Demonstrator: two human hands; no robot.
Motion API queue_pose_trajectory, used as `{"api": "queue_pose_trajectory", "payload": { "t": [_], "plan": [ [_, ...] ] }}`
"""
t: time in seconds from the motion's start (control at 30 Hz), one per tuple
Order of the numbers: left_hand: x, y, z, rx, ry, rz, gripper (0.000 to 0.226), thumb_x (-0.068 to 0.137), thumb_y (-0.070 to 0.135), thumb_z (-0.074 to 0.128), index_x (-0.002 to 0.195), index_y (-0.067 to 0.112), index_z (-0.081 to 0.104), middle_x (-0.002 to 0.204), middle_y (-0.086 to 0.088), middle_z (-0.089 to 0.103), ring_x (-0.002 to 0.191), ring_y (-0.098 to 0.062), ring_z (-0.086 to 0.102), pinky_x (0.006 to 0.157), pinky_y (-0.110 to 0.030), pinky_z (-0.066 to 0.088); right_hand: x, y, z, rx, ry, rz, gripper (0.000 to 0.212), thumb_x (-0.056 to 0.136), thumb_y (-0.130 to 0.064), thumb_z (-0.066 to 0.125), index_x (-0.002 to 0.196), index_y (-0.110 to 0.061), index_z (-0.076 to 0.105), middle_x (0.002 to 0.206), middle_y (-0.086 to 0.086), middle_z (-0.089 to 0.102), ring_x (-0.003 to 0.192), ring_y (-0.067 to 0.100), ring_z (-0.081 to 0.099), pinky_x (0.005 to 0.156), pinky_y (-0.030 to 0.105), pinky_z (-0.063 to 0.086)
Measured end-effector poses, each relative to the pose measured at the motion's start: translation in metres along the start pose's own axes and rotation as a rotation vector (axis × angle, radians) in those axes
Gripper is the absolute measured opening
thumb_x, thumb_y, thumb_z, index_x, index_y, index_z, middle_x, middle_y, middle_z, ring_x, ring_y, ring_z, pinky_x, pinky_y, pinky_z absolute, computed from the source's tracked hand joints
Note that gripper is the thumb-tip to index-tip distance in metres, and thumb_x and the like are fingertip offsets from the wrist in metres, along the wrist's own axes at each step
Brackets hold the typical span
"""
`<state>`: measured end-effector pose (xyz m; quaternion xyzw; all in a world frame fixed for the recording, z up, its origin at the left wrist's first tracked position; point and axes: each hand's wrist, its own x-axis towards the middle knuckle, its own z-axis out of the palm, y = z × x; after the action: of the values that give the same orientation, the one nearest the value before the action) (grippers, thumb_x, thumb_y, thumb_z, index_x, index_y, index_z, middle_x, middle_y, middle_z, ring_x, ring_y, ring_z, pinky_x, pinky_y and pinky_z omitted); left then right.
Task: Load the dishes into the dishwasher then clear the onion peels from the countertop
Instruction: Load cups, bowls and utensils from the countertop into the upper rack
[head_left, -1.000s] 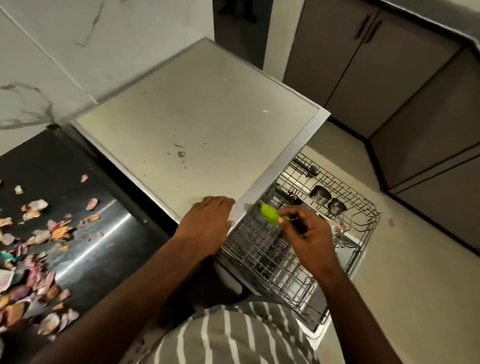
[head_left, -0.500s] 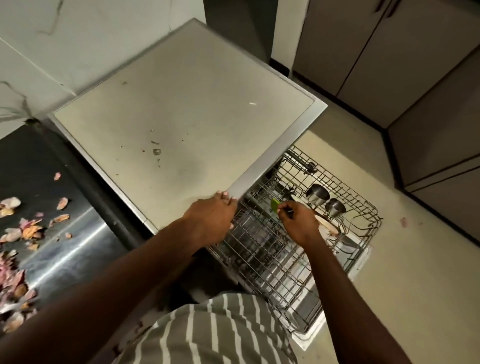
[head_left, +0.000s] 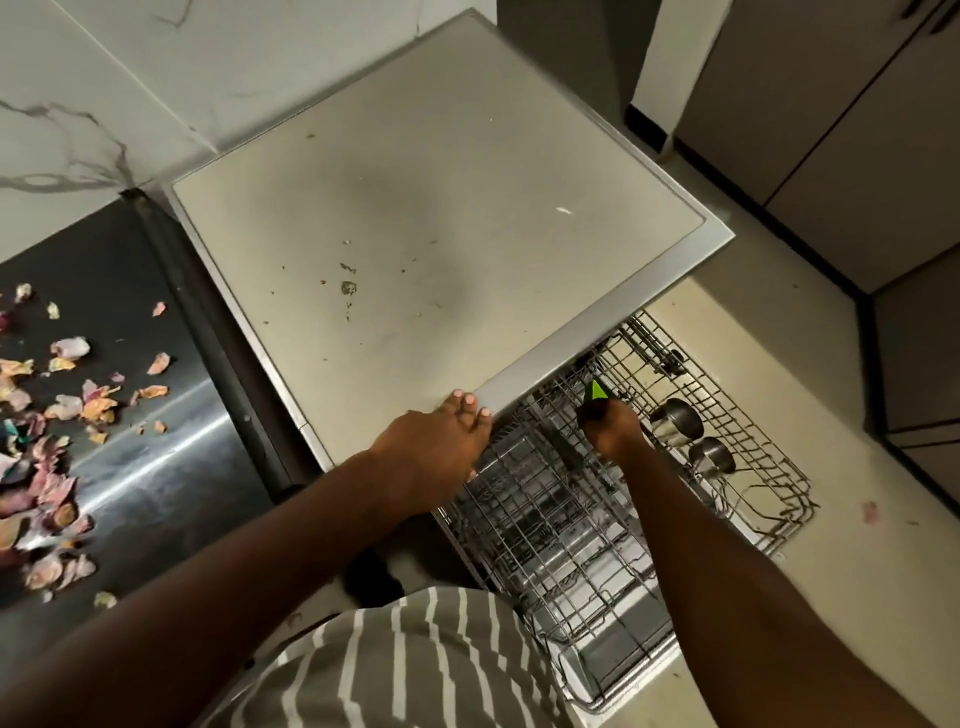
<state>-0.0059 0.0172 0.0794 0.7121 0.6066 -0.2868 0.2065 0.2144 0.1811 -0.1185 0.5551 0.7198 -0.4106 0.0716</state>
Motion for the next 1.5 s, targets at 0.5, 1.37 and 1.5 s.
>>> {"api": "queue_pose_trajectory", "payload": {
  "t": [0.5, 1.37, 1.5],
  "plan": [
    [0.003, -0.017, 0.010, -0.096, -0.009, 0.084, 0.073, 0.111, 0.033, 0.039, 0.164, 0.016, -0.008, 0.171, -0.011, -0.014, 0.159, -0.027, -0.010, 0.120, -0.051, 0.037, -0.054, -0.033, 0.016, 0.178, 0.019, 0.095, 0.020, 0.098, -0.018, 0.068, 0.115, -0.008, 0.065, 0.110, 0.013, 0.066, 0.100, 0.030, 0.065, 0.089, 0.032, 0.053],
    [-0.193, -0.126, 0.178, -0.697, 0.472, -0.191, 0.069, 0.105, 0.034, 0.053, 0.164, 0.014, 0.023, 0.172, -0.010, 0.014, 0.159, -0.022, 0.013, 0.127, -0.042, 0.022, -0.188, -0.301, 0.076, -0.347, 0.034, -0.832, 0.033, 0.096, -0.019, 0.070, 0.128, -0.025, 0.066, 0.129, -0.003, 0.065, 0.117, 0.022, 0.058, 0.098, 0.036, 0.046],
    [-0.236, -0.144, 0.213, -0.766, 0.609, -0.354, 0.063, 0.105, 0.032, 0.055, 0.161, 0.015, 0.033, 0.171, -0.008, 0.021, 0.158, -0.022, 0.019, 0.128, -0.037, 0.019, -0.192, -0.347, 0.110, -0.353, -0.098, -0.945, 0.035, 0.096, -0.022, 0.072, 0.130, -0.027, 0.067, 0.134, -0.008, 0.062, 0.123, 0.015, 0.056, 0.103, 0.027, 0.040]
  ]
}}
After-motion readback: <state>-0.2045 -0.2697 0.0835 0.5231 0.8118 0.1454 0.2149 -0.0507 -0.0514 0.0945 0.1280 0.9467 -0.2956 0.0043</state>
